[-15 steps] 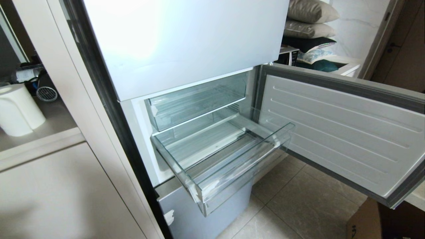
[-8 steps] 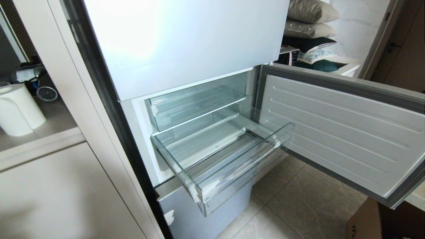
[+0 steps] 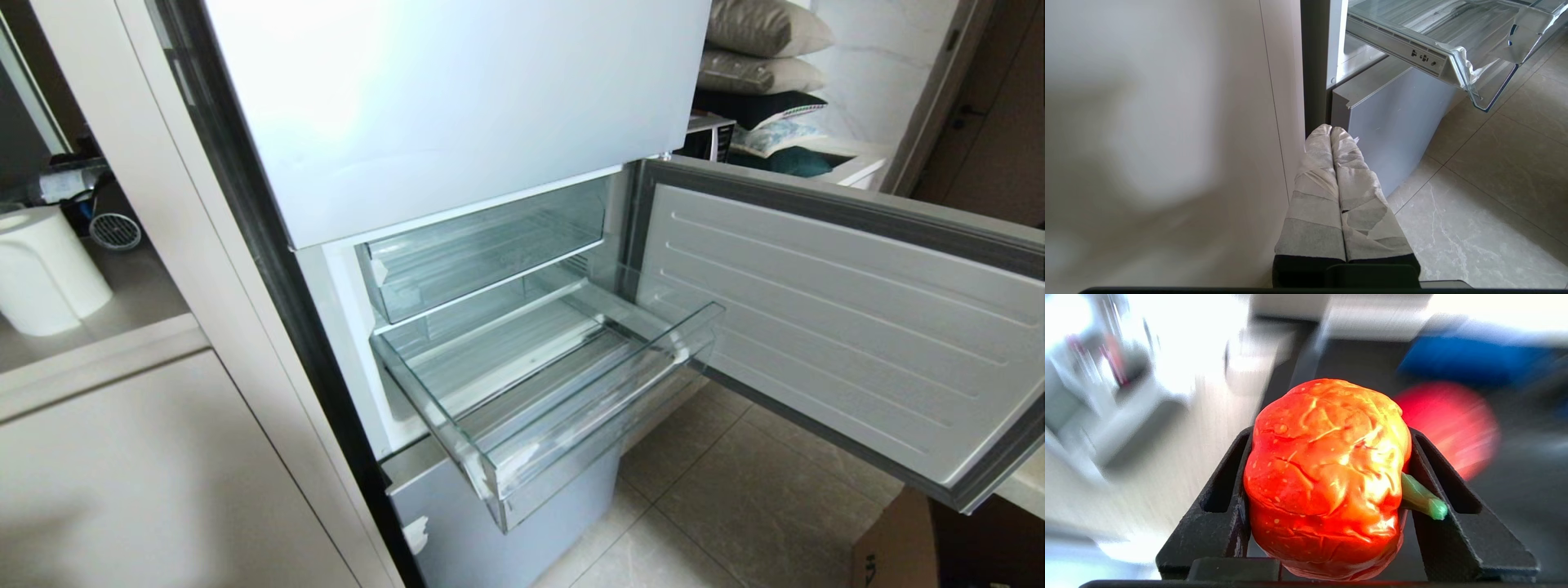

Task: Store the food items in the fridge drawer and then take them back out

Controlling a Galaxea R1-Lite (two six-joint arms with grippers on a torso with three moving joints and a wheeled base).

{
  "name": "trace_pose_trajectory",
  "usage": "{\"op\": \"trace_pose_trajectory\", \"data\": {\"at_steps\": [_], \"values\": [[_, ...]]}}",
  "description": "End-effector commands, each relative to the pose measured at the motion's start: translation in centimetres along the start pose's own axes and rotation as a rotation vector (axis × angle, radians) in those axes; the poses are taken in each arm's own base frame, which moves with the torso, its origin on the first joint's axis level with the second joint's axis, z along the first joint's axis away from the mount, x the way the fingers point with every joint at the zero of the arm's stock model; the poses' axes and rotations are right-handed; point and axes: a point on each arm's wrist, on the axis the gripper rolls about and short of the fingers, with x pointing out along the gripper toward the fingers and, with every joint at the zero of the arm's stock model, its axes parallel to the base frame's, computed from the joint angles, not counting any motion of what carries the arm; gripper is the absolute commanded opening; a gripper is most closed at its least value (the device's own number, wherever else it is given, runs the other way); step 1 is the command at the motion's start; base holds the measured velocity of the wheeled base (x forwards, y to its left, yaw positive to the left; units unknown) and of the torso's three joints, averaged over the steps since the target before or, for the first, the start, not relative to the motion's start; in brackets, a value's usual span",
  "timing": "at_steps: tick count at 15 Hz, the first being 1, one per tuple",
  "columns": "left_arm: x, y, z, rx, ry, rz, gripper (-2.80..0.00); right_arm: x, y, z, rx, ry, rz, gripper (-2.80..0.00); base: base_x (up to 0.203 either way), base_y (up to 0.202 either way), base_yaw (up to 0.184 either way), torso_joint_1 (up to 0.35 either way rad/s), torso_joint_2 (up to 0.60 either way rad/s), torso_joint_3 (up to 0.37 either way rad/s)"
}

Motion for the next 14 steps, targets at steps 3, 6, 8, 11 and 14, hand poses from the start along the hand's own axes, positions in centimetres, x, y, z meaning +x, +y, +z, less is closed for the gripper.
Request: {"op": "trace_pose_trajectory", "data": {"at_steps": [3, 6, 8, 11, 14], "values": [[0.0, 0.0, 0.0, 0.000, 0.002, 0.001, -2.80, -10.4, 4.1, 12.4, -0.091, -0.399, -0.080, -2.80, 0.000, 0.000, 0.000, 0.000, 0.00, 0.000], [0.0, 0.0, 0.0, 0.000, 0.003, 0.001, -2.80, -15.6, 9.1, 17.5, -0.131, -0.613, -0.006, -2.80, 0.000, 0.000, 0.000, 0.000, 0.00, 0.000], [0.0, 0.0, 0.0, 0.000, 0.003, 0.001, -2.80, -16.9, 13.1, 18.9, -0.123, -0.675, 0.141, -2.80, 0.000, 0.000, 0.000, 0.000, 0.00, 0.000], [0.0, 0.0, 0.0, -0.001, 0.003, 0.001, -2.80, -17.4, 20.4, 18.4, -0.081, -0.612, 0.449, -2.80, 0.000, 0.000, 0.000, 0.000, 0.00, 0.000], [0.0, 0.0, 0.0, 0.000, 0.002, 0.001, -2.80, -18.5, 28.1, 16.1, -0.050, -0.488, 0.800, -2.80, 0.000, 0.000, 0.000, 0.000, 0.00, 0.000]]}}
